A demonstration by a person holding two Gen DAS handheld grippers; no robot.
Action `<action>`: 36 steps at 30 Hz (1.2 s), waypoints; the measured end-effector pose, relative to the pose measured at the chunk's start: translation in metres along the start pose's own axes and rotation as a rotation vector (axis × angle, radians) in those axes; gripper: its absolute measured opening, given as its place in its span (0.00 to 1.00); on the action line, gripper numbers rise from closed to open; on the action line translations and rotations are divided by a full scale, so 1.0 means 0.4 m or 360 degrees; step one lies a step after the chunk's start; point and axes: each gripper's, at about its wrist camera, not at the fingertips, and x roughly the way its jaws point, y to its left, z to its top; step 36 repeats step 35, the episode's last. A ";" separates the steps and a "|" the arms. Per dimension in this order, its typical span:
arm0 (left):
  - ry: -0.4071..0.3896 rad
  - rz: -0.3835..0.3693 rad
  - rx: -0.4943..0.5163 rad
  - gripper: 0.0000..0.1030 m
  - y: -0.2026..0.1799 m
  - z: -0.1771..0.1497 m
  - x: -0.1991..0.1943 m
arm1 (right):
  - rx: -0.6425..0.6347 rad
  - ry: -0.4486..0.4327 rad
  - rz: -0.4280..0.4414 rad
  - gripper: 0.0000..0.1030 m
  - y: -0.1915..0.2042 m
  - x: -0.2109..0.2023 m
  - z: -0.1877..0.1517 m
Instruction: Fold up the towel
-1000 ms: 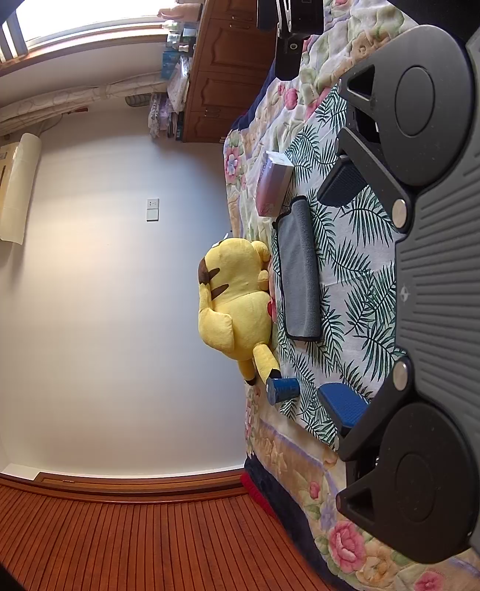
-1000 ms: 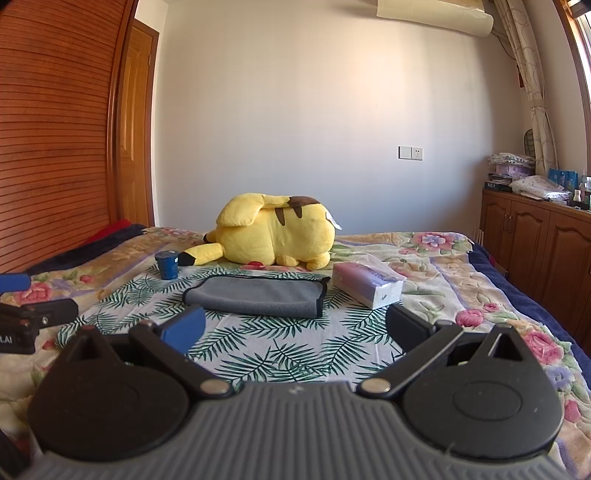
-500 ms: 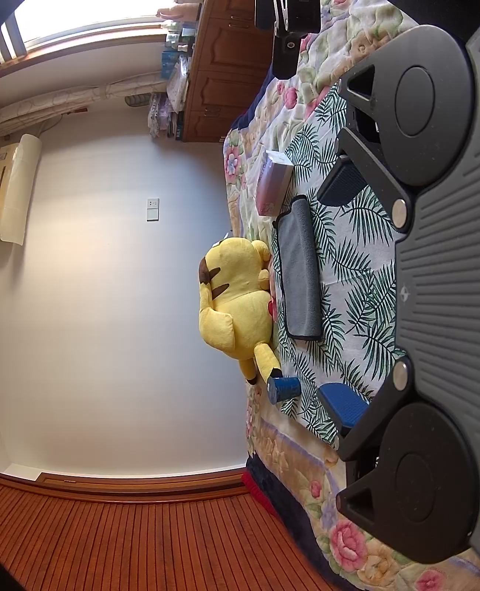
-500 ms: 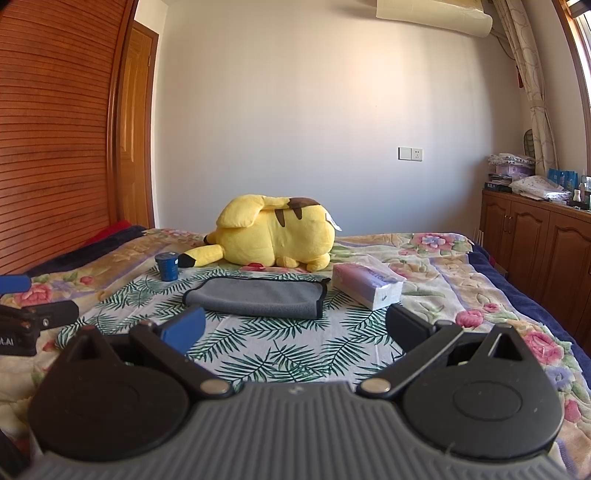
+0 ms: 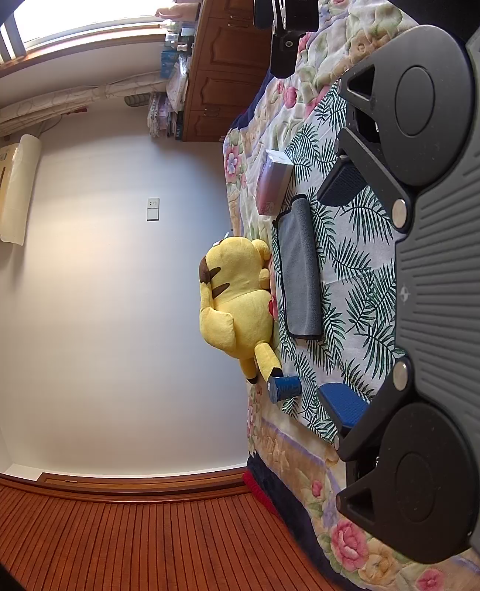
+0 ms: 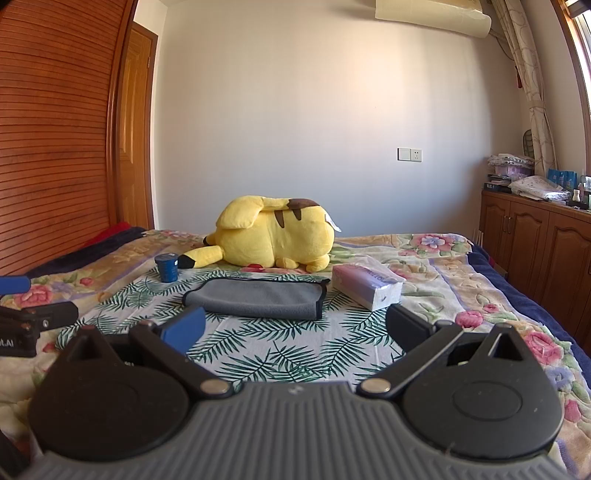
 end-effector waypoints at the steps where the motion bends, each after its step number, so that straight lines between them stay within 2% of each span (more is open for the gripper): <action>1: 0.0000 0.0000 0.0000 0.84 0.000 0.000 0.000 | -0.0001 0.0001 0.0000 1.00 0.001 -0.001 0.000; 36: -0.0002 0.0001 0.0003 0.84 0.004 0.001 -0.001 | 0.0000 -0.0001 0.0001 1.00 -0.002 -0.001 -0.002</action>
